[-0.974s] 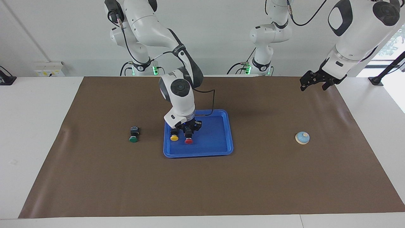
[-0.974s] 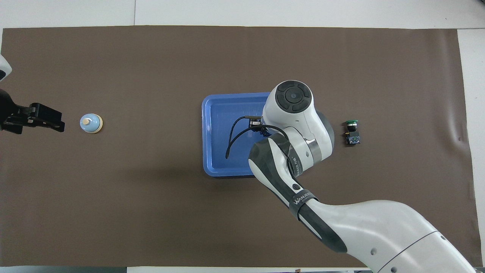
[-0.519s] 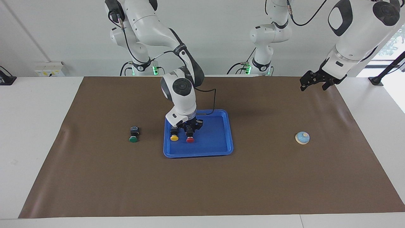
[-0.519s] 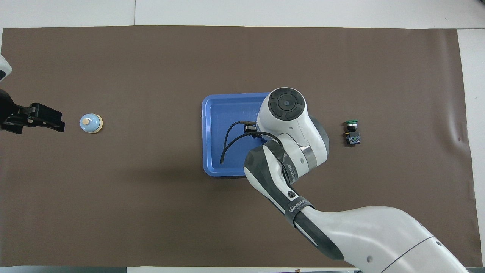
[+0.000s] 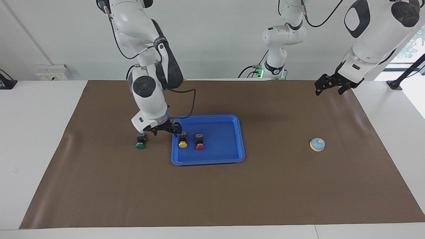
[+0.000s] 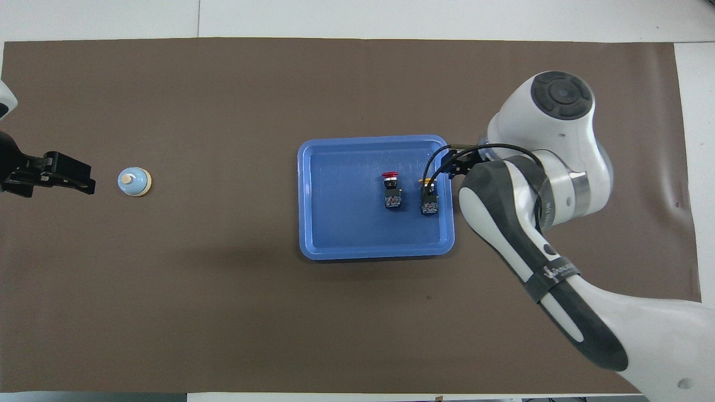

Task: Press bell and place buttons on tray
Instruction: 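Move the right gripper back and grasp the green button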

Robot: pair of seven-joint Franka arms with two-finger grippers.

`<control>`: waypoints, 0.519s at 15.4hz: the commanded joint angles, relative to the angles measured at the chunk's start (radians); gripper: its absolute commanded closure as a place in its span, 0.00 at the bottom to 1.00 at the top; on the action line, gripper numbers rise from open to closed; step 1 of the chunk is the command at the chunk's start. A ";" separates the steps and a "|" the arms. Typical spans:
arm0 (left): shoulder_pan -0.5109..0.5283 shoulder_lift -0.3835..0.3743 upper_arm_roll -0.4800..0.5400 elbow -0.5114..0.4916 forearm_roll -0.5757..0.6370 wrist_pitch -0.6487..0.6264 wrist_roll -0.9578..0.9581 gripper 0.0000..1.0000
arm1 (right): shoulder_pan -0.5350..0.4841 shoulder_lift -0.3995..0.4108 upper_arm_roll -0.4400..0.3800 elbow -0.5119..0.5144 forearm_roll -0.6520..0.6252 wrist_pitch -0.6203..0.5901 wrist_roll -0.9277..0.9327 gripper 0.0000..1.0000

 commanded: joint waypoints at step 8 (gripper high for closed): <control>0.000 -0.011 0.002 -0.007 0.002 0.010 0.010 0.00 | -0.177 -0.089 0.015 -0.299 -0.002 0.235 -0.326 0.00</control>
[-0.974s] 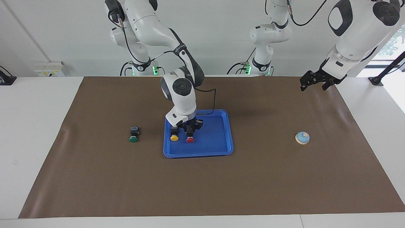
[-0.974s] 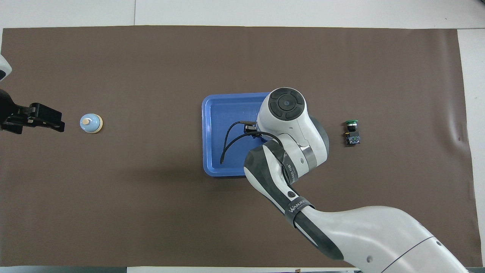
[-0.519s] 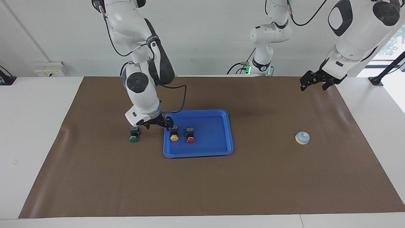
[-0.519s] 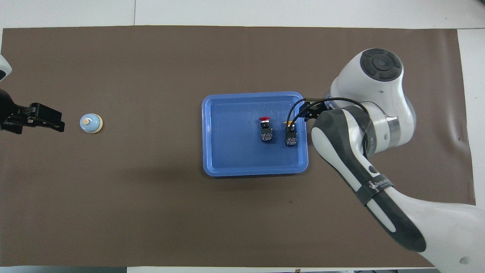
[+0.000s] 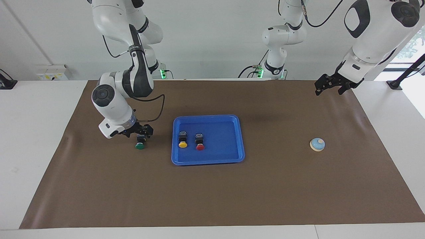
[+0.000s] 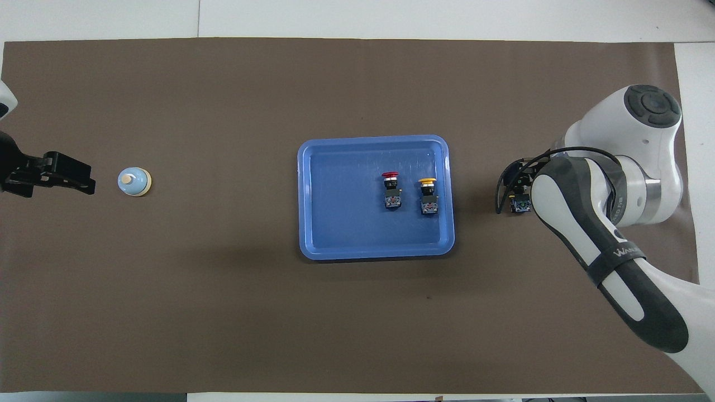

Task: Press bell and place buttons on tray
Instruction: 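Move the right gripper back and grasp the green button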

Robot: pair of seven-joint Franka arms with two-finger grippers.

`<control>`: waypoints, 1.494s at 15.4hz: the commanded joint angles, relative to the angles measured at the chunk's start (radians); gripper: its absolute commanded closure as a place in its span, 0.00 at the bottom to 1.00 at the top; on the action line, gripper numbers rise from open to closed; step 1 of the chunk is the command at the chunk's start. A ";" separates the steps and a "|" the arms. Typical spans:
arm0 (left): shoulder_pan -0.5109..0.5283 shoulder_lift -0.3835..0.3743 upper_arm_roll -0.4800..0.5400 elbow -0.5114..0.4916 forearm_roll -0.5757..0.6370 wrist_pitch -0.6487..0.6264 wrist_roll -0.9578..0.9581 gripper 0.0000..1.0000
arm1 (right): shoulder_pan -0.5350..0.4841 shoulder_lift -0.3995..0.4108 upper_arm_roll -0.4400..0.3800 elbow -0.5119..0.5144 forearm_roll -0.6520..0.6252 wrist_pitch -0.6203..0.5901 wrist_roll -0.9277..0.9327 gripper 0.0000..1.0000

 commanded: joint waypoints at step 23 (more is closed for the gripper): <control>0.000 -0.011 0.002 -0.006 0.002 0.010 0.010 0.00 | 0.304 0.072 0.030 0.302 0.050 -0.107 0.417 1.00</control>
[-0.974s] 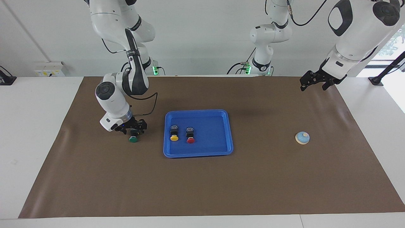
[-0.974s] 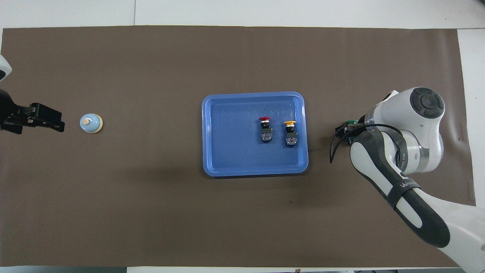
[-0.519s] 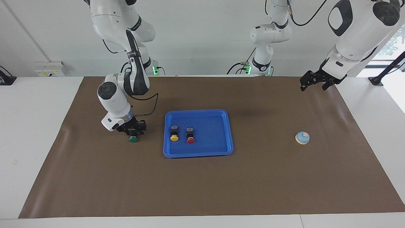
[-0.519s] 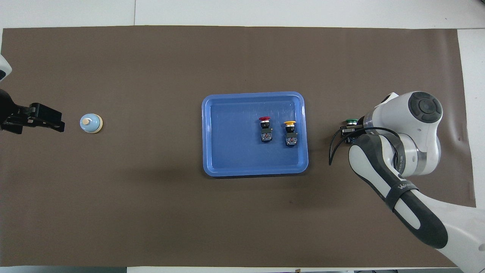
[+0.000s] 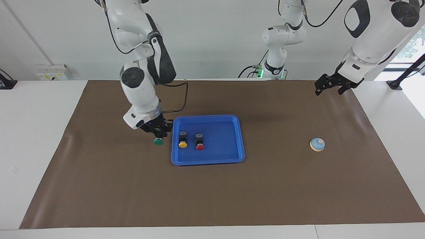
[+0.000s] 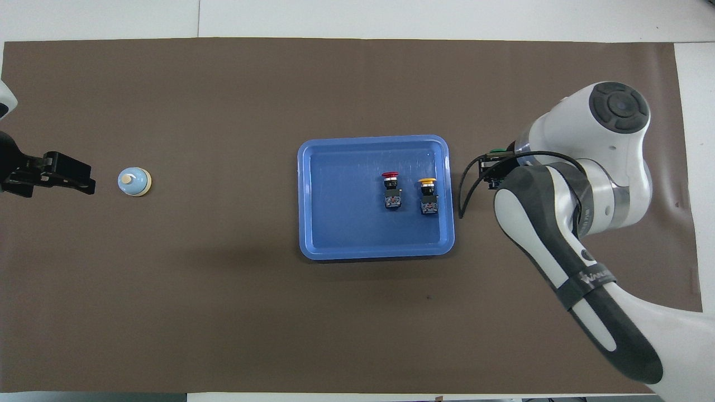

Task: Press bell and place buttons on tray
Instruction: 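Carry the green button into the blue tray and release it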

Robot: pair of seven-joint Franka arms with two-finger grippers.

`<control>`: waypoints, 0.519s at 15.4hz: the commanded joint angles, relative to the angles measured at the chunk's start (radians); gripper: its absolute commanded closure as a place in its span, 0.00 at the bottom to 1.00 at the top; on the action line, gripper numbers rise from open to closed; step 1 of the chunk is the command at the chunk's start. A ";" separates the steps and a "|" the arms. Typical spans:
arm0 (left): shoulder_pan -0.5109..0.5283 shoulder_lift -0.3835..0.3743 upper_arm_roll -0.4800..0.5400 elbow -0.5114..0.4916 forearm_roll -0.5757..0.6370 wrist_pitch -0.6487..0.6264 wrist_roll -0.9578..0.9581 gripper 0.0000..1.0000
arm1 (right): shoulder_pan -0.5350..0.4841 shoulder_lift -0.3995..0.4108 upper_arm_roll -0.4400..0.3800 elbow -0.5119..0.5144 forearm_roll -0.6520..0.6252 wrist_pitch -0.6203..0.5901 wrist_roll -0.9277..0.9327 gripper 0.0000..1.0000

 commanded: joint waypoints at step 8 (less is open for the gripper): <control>0.000 -0.011 0.002 -0.006 0.002 0.010 0.010 0.00 | 0.263 0.258 -0.005 0.242 -0.026 -0.002 0.215 1.00</control>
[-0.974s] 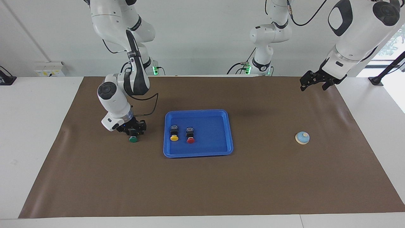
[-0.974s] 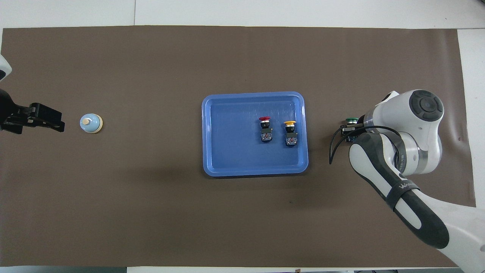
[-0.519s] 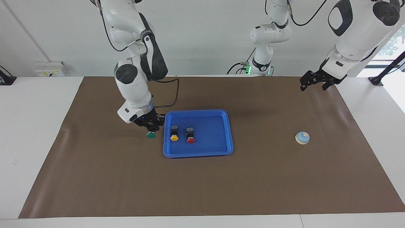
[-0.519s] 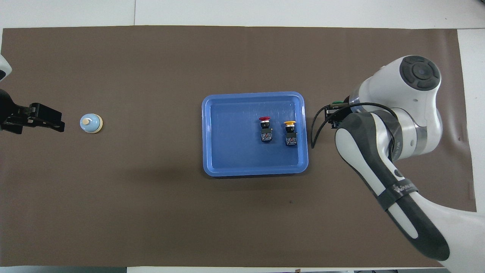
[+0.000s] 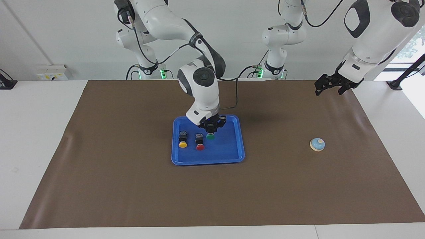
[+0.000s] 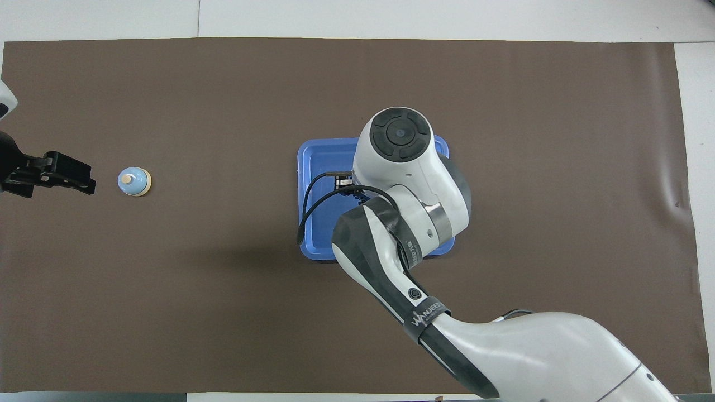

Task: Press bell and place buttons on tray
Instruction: 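Carry the green button into the blue tray and release it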

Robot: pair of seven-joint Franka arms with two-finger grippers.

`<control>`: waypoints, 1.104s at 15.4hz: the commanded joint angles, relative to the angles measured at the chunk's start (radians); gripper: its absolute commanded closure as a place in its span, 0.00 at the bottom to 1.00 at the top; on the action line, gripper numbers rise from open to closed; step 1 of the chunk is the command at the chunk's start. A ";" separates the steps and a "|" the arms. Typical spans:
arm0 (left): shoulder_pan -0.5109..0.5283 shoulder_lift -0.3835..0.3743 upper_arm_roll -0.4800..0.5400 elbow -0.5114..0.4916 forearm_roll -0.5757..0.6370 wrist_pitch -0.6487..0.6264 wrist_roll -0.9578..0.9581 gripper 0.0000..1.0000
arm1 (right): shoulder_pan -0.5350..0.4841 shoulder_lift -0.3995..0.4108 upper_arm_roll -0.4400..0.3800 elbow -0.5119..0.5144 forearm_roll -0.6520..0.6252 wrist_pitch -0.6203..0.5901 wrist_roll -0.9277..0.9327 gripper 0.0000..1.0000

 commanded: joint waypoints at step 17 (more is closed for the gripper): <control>0.000 -0.011 0.002 -0.006 0.002 0.010 0.012 0.00 | 0.042 0.066 -0.008 -0.018 -0.030 0.062 0.050 0.00</control>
